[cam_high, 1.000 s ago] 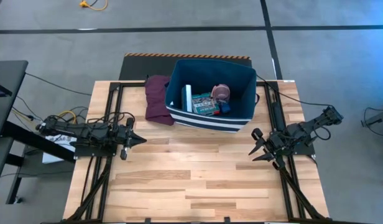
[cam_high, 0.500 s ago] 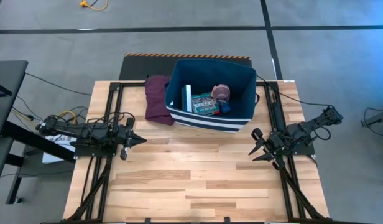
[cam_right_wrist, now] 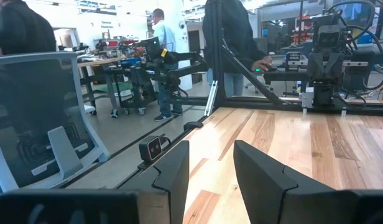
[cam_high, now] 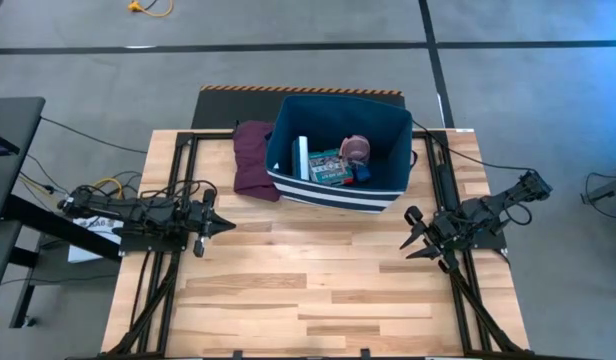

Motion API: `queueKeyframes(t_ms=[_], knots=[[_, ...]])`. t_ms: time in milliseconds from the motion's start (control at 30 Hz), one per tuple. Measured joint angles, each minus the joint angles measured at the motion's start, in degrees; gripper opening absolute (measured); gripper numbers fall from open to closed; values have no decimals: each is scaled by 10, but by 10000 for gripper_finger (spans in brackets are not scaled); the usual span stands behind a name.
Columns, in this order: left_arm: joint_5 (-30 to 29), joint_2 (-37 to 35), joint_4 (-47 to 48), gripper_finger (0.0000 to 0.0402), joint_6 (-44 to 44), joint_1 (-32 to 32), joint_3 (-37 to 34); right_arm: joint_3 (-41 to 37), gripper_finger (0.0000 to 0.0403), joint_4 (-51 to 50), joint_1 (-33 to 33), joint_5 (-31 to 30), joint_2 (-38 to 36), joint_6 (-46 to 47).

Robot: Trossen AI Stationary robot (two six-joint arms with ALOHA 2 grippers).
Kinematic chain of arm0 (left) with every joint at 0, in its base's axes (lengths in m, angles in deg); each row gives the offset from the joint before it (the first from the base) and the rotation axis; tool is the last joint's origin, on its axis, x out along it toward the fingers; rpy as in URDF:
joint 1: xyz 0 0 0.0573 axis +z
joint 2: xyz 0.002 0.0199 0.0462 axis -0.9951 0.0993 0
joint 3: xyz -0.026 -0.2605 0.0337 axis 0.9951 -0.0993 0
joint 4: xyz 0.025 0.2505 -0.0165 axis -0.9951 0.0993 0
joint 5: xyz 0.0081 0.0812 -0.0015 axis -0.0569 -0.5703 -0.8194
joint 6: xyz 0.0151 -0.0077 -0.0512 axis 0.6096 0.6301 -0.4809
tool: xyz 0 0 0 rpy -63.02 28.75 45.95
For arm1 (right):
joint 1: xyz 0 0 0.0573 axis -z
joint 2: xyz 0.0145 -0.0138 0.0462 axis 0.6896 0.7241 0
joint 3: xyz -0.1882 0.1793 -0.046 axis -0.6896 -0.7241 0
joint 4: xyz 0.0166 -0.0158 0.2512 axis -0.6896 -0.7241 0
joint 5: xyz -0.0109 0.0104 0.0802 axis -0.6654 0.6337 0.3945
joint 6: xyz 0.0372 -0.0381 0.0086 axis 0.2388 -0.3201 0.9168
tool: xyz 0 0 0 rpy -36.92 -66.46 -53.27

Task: Pick & place medical supplies in basket/bin
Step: Return to Home Position

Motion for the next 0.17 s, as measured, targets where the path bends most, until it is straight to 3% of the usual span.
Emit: queueKeyframes(t_ms=[167], knots=[[0,0,0,0,1,0,0,0,120,0,0,0,0,0]])
